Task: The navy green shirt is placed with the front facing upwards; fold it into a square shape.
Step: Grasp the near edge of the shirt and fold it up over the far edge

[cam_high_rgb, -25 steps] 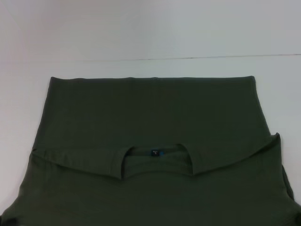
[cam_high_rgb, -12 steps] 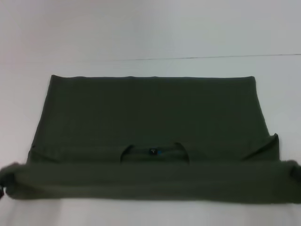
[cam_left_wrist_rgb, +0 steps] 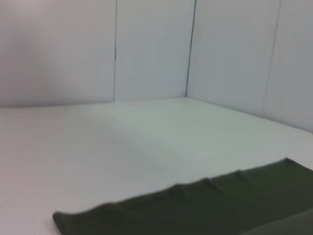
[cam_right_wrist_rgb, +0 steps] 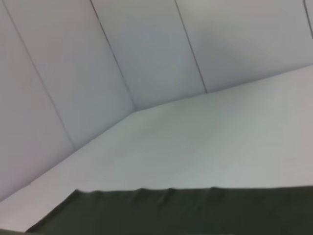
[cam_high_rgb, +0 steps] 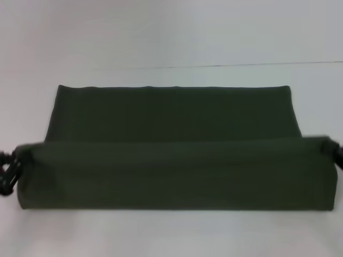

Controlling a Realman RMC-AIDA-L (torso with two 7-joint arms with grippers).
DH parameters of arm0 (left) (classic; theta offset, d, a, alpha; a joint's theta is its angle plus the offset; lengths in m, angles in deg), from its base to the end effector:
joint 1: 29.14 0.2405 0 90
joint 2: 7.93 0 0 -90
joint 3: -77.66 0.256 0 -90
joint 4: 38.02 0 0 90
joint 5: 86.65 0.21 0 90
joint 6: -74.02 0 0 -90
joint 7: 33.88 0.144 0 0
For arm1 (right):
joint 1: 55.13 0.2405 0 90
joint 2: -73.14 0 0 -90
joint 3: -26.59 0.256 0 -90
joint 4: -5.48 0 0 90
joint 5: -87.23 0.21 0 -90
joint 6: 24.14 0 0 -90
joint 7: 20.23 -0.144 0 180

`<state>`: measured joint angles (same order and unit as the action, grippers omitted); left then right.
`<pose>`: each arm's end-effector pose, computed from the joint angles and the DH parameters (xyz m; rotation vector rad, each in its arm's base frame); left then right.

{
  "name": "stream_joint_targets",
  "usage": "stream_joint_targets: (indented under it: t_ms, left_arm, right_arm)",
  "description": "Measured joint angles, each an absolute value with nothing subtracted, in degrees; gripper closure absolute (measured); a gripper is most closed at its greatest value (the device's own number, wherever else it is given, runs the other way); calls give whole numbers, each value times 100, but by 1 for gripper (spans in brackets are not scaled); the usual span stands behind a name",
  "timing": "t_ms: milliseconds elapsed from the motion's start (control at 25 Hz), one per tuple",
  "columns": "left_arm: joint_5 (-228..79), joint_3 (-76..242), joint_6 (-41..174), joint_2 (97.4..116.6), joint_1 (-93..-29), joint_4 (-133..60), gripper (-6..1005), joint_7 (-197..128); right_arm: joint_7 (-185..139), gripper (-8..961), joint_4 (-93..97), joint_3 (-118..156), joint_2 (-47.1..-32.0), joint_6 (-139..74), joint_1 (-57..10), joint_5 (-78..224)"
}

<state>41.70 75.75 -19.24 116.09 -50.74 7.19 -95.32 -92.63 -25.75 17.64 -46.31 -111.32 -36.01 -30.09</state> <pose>-0.3589 0.2604 0.0520 -2.1853 -0.6681 -0.6242 0.3638 0.2690 0.0375 -2.1050 0.9672 0.8378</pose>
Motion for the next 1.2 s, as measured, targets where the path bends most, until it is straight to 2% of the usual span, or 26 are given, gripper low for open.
stream_joint_targets:
  t_ms: [520, 1080, 1200]
  left_arm:
    - [4035, 7820, -441, 11638, -6056, 519, 931, -10026]
    - [3490, 9222, 1959, 11635, -6792, 44, 930, -10118]
    - [3330, 9545, 2456, 11639, -6886, -78, 930, -10118]
  right_arm:
    - [-9816, 901, -2730, 1746, -4630, -10129, -2657, -2961]
    - [-10332, 900, -2661, 1198, -4586, -8649, -2136, -2841]
    - [-10355, 899, -2630, 1029, -4616, -8319, -2014, -2837]
